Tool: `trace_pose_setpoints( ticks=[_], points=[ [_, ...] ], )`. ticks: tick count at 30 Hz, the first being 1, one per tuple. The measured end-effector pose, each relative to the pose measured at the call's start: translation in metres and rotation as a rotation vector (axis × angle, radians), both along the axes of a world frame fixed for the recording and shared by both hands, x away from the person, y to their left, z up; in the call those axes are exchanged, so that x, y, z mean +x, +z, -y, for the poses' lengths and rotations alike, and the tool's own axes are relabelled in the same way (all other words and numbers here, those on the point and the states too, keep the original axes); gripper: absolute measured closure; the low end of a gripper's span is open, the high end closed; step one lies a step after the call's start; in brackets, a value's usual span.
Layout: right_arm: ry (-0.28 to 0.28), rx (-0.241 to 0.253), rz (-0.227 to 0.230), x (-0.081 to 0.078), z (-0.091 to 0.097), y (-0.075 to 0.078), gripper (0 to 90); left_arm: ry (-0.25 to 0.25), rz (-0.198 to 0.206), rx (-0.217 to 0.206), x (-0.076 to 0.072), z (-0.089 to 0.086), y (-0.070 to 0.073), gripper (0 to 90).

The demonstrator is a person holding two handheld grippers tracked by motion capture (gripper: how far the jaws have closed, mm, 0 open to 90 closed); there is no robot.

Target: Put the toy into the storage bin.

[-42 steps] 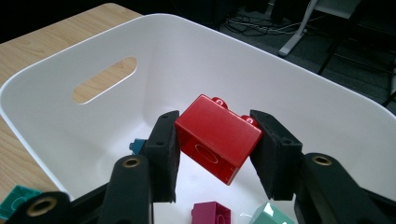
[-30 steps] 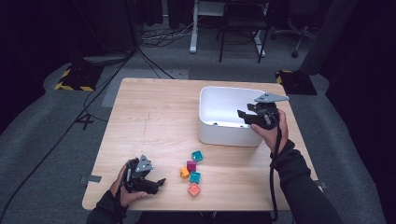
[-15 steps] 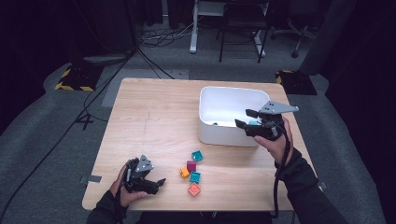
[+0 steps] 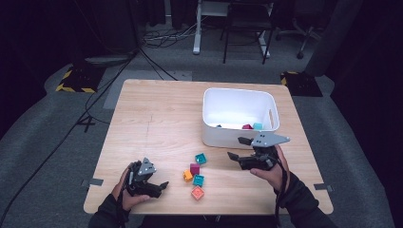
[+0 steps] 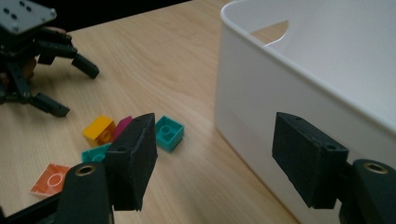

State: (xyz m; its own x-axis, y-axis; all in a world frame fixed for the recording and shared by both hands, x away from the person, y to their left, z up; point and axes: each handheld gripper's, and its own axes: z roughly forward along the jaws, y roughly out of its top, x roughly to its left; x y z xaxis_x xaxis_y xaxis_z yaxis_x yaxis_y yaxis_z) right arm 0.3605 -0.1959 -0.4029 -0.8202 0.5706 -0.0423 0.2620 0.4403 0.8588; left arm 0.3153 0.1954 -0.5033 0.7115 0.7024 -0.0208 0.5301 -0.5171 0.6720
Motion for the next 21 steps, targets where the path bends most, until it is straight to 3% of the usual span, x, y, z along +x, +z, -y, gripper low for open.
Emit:
trace_pose_setpoints(
  ticks=[7, 12, 17, 21],
  points=[
    [0.085, -0.054, -0.043, -0.011, -0.018, -0.034, 31.0, 0.000, 0.000, 0.000, 0.000, 0.000, 0.000, 9.6],
    [0.144, -0.065, -0.071, -0.019, -0.028, -0.054, 32.8, 0.000, 0.000, 0.000, 0.000, 0.000, 0.000, 9.6],
    [0.188, -0.083, -0.120, -0.037, -0.040, -0.073, 35.4, 0.000, 0.000, 0.000, 0.000, 0.000, 0.000, 9.6],
    [0.247, -0.123, -0.134, -0.050, -0.050, -0.085, 38.9, -0.003, -0.003, 0.000, 0.000, 0.000, 0.000, 9.4]
  ],
)
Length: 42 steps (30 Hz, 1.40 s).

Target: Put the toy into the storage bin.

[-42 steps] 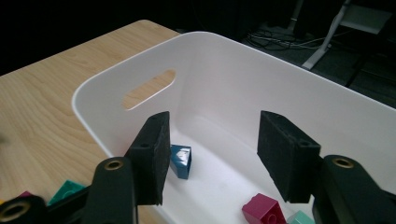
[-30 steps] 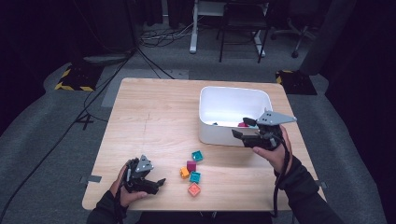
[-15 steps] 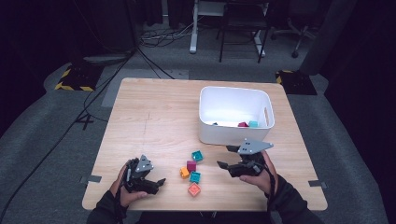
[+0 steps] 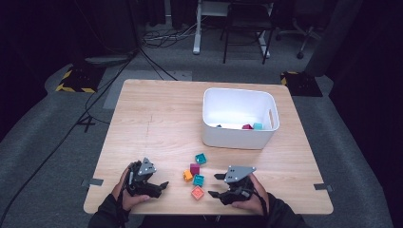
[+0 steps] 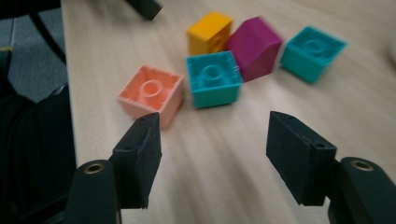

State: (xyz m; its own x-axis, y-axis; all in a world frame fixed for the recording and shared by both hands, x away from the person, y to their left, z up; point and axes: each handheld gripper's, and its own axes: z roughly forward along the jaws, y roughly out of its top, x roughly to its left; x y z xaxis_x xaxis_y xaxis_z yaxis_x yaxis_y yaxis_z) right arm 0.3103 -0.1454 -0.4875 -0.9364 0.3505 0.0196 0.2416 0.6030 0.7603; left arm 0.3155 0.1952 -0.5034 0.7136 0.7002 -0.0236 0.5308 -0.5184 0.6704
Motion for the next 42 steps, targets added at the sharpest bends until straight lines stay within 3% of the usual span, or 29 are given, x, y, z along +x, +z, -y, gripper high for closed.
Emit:
trace_pose_setpoints(
  ticks=[2, 6, 10, 16, 18, 23, 25, 27, 28, 29, 31, 32, 34, 42],
  points=[
    [0.017, 0.000, -0.030, -0.007, -0.007, -0.005, 39.8, -0.004, 0.004, 0.005, 0.001, 0.000, 0.000, 9.2],
    [0.039, -0.017, -0.048, -0.013, -0.016, -0.011, 41.0, -0.002, 0.004, 0.004, 0.001, 0.000, 0.000, 9.2],
    [0.055, -0.038, -0.023, -0.014, -0.024, -0.012, 41.1, -0.004, 0.004, 0.005, 0.001, 0.000, 0.000, 9.2],
    [0.036, -0.044, 0.009, -0.019, -0.037, -0.013, 40.1, -0.006, 0.003, 0.007, 0.001, 0.000, 0.001, 9.0],
    [0.013, -0.043, -0.005, -0.019, -0.041, -0.013, 40.0, -0.006, 0.003, 0.007, 0.001, 0.000, 0.001, 9.0],
    [0.005, -0.048, 0.008, -0.018, -0.049, -0.013, 39.4, -0.006, 0.003, 0.007, 0.001, 0.000, 0.001, 9.1],
    [-0.008, -0.039, 0.005, -0.017, -0.050, -0.014, 43.5, -0.007, 0.003, 0.008, 0.001, 0.000, 0.001, 9.0],
    [-0.018, -0.045, 0.015, -0.016, -0.050, -0.013, 48.2, -0.005, 0.003, 0.006, 0.001, 0.000, 0.000, 9.0],
    [-0.044, -0.024, -0.019, -0.018, -0.050, -0.013, 49.4, -0.006, 0.003, 0.007, 0.001, 0.000, 0.001, 9.0],
    [-0.023, -0.027, 0.008, -0.015, -0.049, -0.013, 52.6, -0.006, 0.003, 0.007, 0.001, 0.000, 0.001, 9.0],
    [-0.025, -0.045, 0.002, -0.014, -0.044, -0.012, 57.7, -0.005, 0.003, 0.005, 0.001, 0.000, 0.001, 9.1],
    [-0.032, -0.027, -0.013, -0.014, -0.041, -0.012, 59.1, -0.005, 0.003, 0.005, 0.001, 0.000, 0.000, 9.0],
    [-0.053, -0.018, -0.040, -0.014, -0.037, -0.011, 59.4, -0.005, 0.003, 0.006, 0.001, 0.000, 0.000, 9.0],
    [-0.090, -0.009, -0.036, -0.003, -0.002, -0.002, 59.5, -0.003, 0.003, 0.002, 0.001, 0.000, 0.000, 9.1]
  ],
)
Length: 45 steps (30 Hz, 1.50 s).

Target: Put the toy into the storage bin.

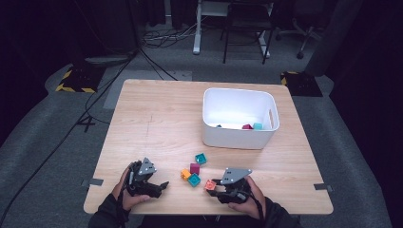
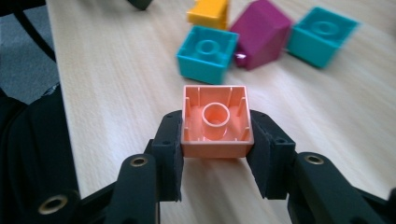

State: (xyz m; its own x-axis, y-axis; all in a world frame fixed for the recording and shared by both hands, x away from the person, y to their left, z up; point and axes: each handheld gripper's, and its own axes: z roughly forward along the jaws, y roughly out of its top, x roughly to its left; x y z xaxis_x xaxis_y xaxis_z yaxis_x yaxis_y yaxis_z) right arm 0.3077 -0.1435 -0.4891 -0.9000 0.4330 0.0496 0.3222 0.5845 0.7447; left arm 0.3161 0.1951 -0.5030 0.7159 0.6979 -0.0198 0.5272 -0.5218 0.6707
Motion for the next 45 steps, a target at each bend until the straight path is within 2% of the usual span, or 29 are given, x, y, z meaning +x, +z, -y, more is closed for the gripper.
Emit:
trace_pose_setpoints(
  ticks=[5, 8, 10, 18, 21, 27, 32, 37, 39, 41, 45],
  points=[
    [-0.051, 0.010, 0.039, 0.011, 0.028, 0.011, 59.5, 0.000, 0.001, 0.001, 0.000, 0.000, 0.000, 9.1],
    [-0.068, 0.030, 0.031, 0.017, 0.041, 0.018, 59.5, 0.000, 0.000, 0.001, 0.000, 0.000, 0.000, 9.1],
    [-0.086, 0.026, 0.052, 0.020, 0.049, 0.023, 59.6, 0.000, -0.001, 0.001, 0.000, 0.000, 0.000, 9.1],
    [-0.155, 0.054, 0.071, 0.029, 0.075, 0.039, 59.5, 0.000, 0.000, 0.001, 0.000, 0.000, 0.000, 9.1],
    [-0.161, 0.078, 0.084, 0.030, 0.083, 0.047, 59.5, 0.000, 0.000, 0.001, 0.000, 0.000, 0.000, 9.0],
    [-0.189, 0.087, 0.119, 0.031, 0.094, 0.067, 59.6, 0.000, -0.003, -0.001, 0.000, 0.000, 0.000, 9.0],
    [-0.179, 0.114, 0.141, 0.034, 0.099, 0.082, 59.6, 0.000, 0.000, 0.001, 0.000, 0.000, 0.000, 9.0],
    [-0.193, 0.106, 0.180, 0.042, 0.103, 0.100, 59.6, 0.000, -0.002, -0.001, 0.000, 0.000, 0.000, 9.0],
    [-0.199, 0.119, 0.182, 0.047, 0.105, 0.107, 59.6, 0.001, -0.003, -0.001, 0.000, 0.000, 0.000, 9.0],
    [-0.187, 0.155, 0.191, 0.051, 0.108, 0.114, 59.6, 0.001, -0.002, -0.001, 0.000, 0.000, 0.000, 8.9],
    [-0.206, 0.170, 0.210, 0.061, 0.112, 0.127, 59.6, 0.001, -0.002, -0.001, 0.000, 0.000, 0.000, 8.9]
  ],
)
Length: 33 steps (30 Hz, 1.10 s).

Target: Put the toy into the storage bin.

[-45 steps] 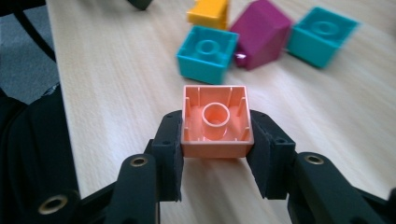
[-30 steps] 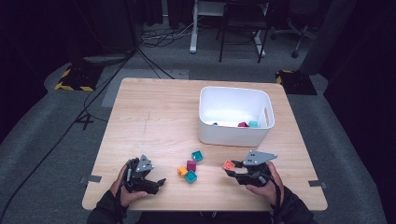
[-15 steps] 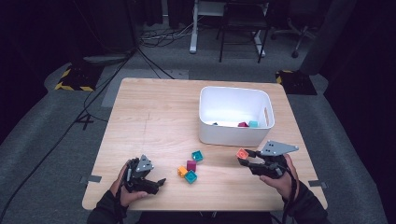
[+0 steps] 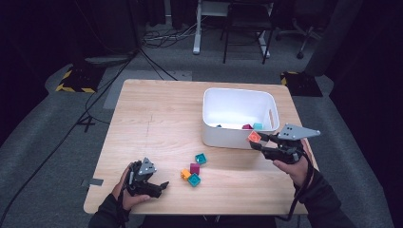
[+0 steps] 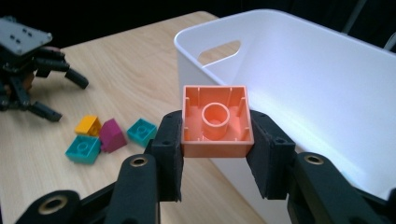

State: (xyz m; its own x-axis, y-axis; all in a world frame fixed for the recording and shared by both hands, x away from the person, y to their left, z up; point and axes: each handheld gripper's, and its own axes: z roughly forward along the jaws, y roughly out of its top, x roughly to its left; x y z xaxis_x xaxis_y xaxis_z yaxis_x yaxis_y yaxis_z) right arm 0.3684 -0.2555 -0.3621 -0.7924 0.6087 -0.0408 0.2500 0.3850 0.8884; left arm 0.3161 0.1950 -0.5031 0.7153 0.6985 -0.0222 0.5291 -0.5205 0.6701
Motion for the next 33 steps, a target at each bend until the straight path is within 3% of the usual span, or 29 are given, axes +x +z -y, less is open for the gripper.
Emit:
trace_pose_setpoints(
  ticks=[13, 19, 23, 30, 33],
  points=[
    [-0.084, -0.038, 0.018, 0.035, -0.004, 0.020, 59.6, -0.002, 0.003, 0.005, 0.000, 0.000, 0.000, 8.8],
    [-0.127, -0.033, -0.022, 0.060, -0.007, 0.021, 59.6, 0.001, 0.002, 0.003, 0.000, 0.000, 0.000, 8.8],
    [-0.165, -0.057, -0.039, 0.073, -0.010, 0.019, 59.6, 0.000, 0.001, 0.004, 0.000, 0.000, 0.000, 8.8],
    [-0.216, -0.089, -0.053, 0.086, -0.013, 0.013, 59.6, 0.001, 0.003, 0.004, 0.000, 0.000, 0.000, 8.8],
    [-0.233, -0.119, -0.038, 0.090, -0.014, 0.010, 59.6, 0.001, 0.003, 0.004, 0.000, 0.000, 0.000, 8.8]
  ],
)
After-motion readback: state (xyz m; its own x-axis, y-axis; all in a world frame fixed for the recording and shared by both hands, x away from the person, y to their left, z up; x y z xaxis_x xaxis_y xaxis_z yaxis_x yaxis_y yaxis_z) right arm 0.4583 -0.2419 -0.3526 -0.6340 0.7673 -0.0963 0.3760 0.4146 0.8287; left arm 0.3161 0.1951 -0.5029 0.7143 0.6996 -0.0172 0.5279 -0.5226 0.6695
